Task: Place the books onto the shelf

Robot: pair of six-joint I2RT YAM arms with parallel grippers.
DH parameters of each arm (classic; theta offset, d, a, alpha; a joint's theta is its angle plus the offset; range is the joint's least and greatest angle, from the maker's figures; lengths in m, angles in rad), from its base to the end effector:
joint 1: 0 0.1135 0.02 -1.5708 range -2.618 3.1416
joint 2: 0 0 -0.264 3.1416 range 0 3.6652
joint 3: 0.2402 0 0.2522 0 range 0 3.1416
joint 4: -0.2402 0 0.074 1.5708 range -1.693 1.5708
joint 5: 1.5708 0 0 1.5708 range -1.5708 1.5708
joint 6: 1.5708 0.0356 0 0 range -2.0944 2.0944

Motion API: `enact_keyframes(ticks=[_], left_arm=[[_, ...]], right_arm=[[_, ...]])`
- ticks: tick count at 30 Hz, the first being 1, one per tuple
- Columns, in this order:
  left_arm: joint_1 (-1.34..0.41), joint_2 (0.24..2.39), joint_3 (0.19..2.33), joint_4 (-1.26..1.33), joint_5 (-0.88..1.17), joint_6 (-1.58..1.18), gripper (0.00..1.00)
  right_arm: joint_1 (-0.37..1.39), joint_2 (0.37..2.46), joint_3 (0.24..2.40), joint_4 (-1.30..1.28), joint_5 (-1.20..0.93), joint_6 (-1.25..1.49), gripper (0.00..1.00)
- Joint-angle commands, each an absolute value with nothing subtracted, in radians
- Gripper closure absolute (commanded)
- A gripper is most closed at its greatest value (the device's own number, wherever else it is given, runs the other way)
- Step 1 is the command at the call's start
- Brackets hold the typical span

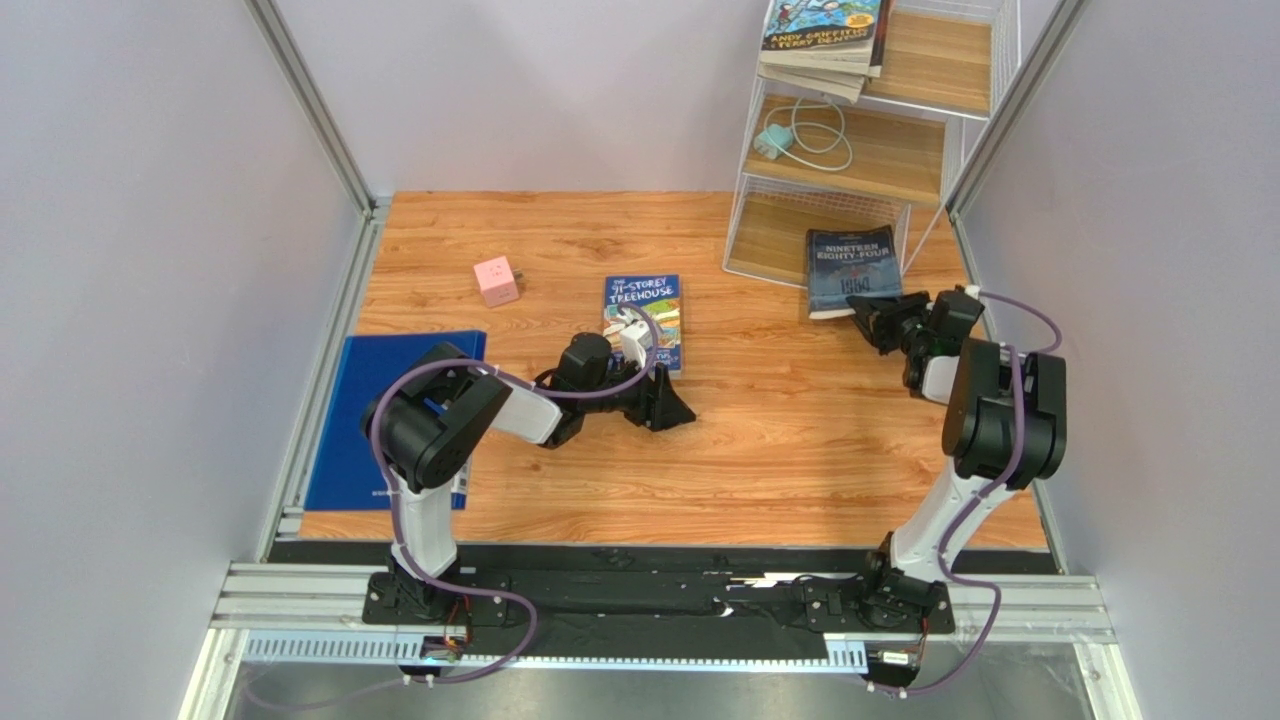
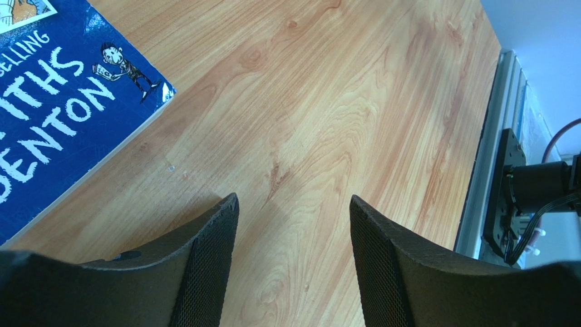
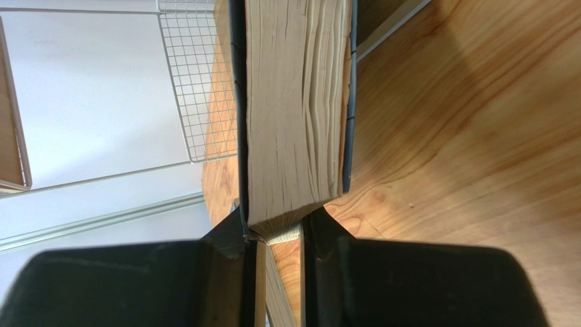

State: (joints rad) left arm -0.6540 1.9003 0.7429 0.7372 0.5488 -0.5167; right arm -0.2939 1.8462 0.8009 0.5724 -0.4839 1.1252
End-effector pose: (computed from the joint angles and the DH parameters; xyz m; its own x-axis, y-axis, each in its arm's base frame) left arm 0.2697 -0.2301 0.1205 -0.7246 0.0244 -0.6887 0.6200 0.4594 -0.6361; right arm 0.3498 -0.0886 0.1377 -0.3142 0.9296 -0.1925 0.3330 0.2978 0.8947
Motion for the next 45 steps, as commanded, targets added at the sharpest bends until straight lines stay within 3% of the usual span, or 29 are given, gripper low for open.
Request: enact_keyframes(ticks=[1,18,35,45], left_arm=[[-0.655,1.894,0.735,0.795,0.571,-0.514,0.34],[-0.655,1.875,0.713,0.816,0.574,-0.511,0.34],[-0.657,1.894,0.727,0.827,0.595,-0.515,0.34],[-0.657,1.891,0.724,0.827,0.598,-0.515,0.34]], right_arm=[[-0.218,1.809,0.815,0.707,-0.407,1.143,1.0],[0.064,1.91,0.9,0.686,-0.149,1.226,1.0],[0.063,1.79,0.836,0.684,0.034,1.25,1.0],[0.072,1.926,0.989,0.644,-0.057,1.253,1.0]])
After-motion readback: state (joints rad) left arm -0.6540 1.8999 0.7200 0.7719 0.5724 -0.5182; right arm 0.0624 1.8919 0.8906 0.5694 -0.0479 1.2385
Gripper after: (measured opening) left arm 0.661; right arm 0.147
